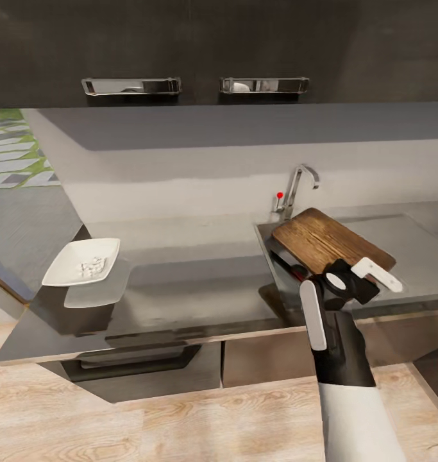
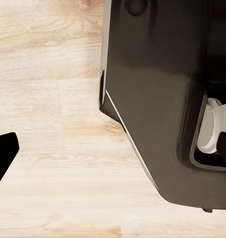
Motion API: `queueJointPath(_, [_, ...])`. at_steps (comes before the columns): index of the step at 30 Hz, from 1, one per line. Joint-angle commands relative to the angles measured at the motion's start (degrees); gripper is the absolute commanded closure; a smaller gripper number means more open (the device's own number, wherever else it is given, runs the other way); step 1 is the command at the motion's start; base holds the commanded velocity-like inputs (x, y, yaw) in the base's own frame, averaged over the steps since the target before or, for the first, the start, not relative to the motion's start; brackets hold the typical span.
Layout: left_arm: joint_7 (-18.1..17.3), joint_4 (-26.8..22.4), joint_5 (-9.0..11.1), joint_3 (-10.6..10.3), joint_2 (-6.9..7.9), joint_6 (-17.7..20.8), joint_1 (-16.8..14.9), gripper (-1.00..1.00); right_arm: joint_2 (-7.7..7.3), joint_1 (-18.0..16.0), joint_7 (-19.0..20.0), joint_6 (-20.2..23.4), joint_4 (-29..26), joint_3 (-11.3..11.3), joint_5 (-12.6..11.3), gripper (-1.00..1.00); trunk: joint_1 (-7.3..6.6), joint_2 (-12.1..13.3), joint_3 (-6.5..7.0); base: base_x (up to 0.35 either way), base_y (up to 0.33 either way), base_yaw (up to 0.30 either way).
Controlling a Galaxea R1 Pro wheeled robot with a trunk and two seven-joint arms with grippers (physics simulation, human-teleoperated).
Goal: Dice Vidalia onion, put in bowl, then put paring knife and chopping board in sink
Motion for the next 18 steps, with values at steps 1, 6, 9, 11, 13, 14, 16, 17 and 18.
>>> queueJointPath(1, [-0.1, 0.0, 0.6, -0.3, 0.06, -0.1, 0.0, -1.0, 0.03, -0.2, -3.7, -1.2, 0.8, 3.0, -0.4, 1.0, 0.04, -0.1, -0.09, 0.0, 0.0, 0.0])
queueJointPath(6, [-0.1, 0.0, 0.6, -0.3, -0.03, -0.1, 0.0, -1.0, 0.03, -2.5, -8.4, -6.6, 5.7, 6.4, -1.4, 1.0, 0.04, -0.1, -0.09, 0.0, 0.0, 0.0])
queueJointPath(9, [-0.1, 0.0, 0.6, -0.3, -0.04, -0.1, 0.0, -1.0, 0.03, -4.0, -15.3, -9.9, 6.7, 6.7, -5.1, 1.0, 0.04, -0.1, -0.09, 0.0, 0.0, 0.0])
queueJointPath(11, [-0.1, 0.0, 0.6, -0.3, -0.04, -0.1, 0.0, -1.0, 0.03, -4.2, -18.3, -12.3, 6.8, 6.9, -9.1, 1.0, 0.04, -0.1, -0.09, 0.0, 0.0, 0.0])
queueJointPath(13, [-0.1, 0.0, 0.6, -0.3, -0.04, -0.1, 0.0, -1.0, 0.03, -4.3, -19.6, -13.9, 6.8, 7.5, -11.3, 1.0, 0.04, -0.1, -0.09, 0.0, 0.0, 0.0])
queueJointPath(14, [-0.1, 0.0, 0.6, -0.3, -0.04, -0.1, 0.0, -1.0, 0.03, -4.3, -19.7, -14.1, 6.8, 7.8, -11.7, 1.0, 0.04, -0.1, -0.09, 0.0, 0.0, 0.0])
queueJointPath(16, [0.0, -0.1, 0.6, -0.3, -0.04, -0.1, 0.0, -1.0, 0.03, -4.3, -19.9, -14.5, 6.8, 8.0, -12.2, 1.0, 0.04, -0.1, -0.09, 0.0, 0.0, 0.0])
queueJointPath(17, [0.0, -0.1, 0.6, -0.3, -0.04, -0.1, 0.0, -1.0, 0.03, -4.3, -20.0, -14.8, 6.8, 8.1, -12.3, 1.0, 0.04, -0.1, -0.09, 0.017, -0.021, 0.0])
queueJointPath(18, [0.0, -0.1, 0.6, -0.3, -0.04, -0.1, 0.0, -1.0, 0.03, -4.3, -20.0, -15.2, 6.8, 8.1, -12.5, 1.0, 0.04, -0.1, -0.09, 0.08, -0.091, 0.0])
